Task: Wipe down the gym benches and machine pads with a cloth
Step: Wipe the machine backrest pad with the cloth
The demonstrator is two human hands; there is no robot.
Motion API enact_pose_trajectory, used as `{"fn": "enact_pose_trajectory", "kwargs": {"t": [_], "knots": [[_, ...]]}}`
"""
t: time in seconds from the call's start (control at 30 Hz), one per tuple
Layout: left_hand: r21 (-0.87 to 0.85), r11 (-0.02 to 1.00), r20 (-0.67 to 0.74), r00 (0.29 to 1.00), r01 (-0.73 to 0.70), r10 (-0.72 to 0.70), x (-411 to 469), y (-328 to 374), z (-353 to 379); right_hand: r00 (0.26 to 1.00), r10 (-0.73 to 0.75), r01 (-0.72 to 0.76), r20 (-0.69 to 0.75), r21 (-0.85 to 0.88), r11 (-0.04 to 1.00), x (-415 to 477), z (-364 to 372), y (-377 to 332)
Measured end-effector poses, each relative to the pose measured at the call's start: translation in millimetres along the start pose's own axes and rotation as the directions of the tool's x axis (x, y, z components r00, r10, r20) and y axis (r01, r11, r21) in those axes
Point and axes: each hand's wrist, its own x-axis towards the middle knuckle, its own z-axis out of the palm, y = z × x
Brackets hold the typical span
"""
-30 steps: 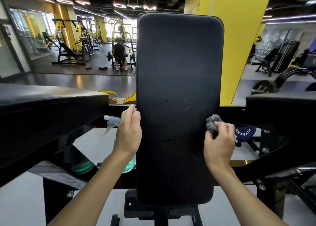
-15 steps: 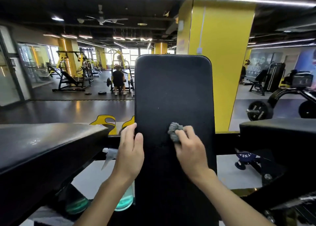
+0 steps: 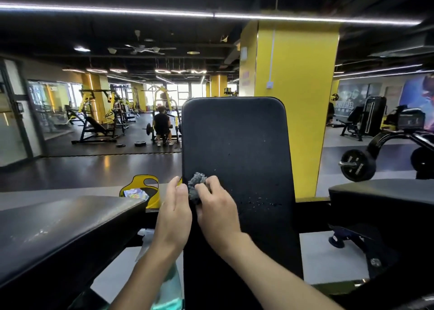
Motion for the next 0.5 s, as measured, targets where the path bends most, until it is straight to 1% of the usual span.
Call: {"fn": "enact_pose_trajectory", "kwargs": {"t": [0.07, 0.1, 0.17, 0.2, 0.27, 0.33, 0.4, 0.43, 0.47, 0.5], "knots": [[0.010, 1.000, 0.008, 1.000, -0.013, 0.013, 6, 12, 1, 0.995, -0.073, 0.076, 0.070, -0.041, 0.996, 6, -15, 23], [0.013, 0.999, 0.016, 0.999, -0.030, 0.030, 11, 18, 3, 0.997, -0.043, 0.048, 0.066, -0.062, 0.997, 9, -25, 40], [0.000, 0.999, 0.015, 0.998, -0.054, 0.054, 20, 31, 11, 0.991, 0.127, -0.131, -0.051, -0.083, 0.988, 14, -49, 79], [-0.007, 0.998, 0.006, 0.998, -0.063, 0.063, 23, 34, 16, 0.968, 0.225, -0.235, -0.107, -0.084, 0.968, 17, -62, 98], [-0.008, 0.998, -0.011, 0.998, -0.066, 0.066, 26, 37, 25, 0.895, 0.405, -0.422, -0.185, -0.063, 0.904, 21, -80, 121], [-0.006, 0.998, -0.028, 0.997, -0.069, 0.068, 24, 34, 28, 0.824, 0.508, -0.530, -0.253, -0.023, 0.848, 26, -81, 123], [-0.015, 0.998, -0.038, 0.997, -0.064, 0.064, 26, 31, 26, 0.775, 0.560, -0.584, -0.292, 0.008, 0.812, 33, -69, 109], [-0.024, 0.998, -0.039, 0.998, -0.058, 0.057, 27, 30, 24, 0.767, 0.571, -0.590, -0.294, 0.030, 0.807, 36, -60, 98], [-0.032, 0.998, -0.040, 0.998, -0.055, 0.053, 29, 30, 23, 0.780, 0.557, -0.570, -0.286, 0.047, 0.821, 39, -50, 85], [-0.035, 0.998, -0.041, 0.998, -0.058, 0.057, 31, 32, 23, 0.814, 0.513, -0.521, -0.271, 0.048, 0.852, 43, -39, 71]]}}
